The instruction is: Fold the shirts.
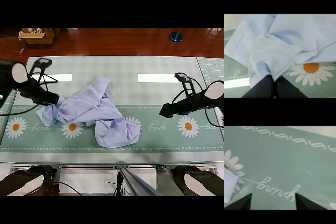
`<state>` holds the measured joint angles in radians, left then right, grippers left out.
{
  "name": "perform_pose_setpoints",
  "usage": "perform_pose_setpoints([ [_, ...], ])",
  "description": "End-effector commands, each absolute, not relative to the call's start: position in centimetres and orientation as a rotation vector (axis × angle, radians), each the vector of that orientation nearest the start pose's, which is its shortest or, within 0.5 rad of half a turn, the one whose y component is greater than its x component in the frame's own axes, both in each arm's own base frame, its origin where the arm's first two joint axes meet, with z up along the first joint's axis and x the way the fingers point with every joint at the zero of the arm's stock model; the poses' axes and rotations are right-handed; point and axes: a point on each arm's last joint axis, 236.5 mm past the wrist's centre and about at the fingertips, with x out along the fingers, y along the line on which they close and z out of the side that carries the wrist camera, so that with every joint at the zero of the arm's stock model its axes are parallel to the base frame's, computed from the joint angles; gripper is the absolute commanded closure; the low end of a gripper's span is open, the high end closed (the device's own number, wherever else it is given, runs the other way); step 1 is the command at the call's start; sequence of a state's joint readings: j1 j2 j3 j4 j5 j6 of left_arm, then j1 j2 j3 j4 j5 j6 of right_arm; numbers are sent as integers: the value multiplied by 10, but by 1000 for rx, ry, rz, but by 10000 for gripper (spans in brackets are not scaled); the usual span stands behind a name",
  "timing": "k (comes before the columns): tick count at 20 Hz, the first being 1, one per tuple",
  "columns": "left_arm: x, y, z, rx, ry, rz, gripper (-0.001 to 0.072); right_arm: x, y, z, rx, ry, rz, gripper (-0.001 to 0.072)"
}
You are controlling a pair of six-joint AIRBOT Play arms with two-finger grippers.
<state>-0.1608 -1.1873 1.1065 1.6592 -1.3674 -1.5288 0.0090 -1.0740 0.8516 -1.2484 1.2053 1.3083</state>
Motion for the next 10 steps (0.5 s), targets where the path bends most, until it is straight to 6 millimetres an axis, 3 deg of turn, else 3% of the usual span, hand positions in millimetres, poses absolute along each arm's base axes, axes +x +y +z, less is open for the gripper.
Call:
perform_pose_setpoints([
  [1, 308, -22, -14, 223, 1472, -99, 684, 275, 106, -27, 239, 1395, 448, 104],
  [5, 308, -12, -13, 224, 1471, -97, 684, 252, 125, -51, 387, 1445, 461, 104],
  [10, 309, -15, -13, 216, 1466, -111, 684, 233, 148, -73, 505, 1458, 478, 105],
])
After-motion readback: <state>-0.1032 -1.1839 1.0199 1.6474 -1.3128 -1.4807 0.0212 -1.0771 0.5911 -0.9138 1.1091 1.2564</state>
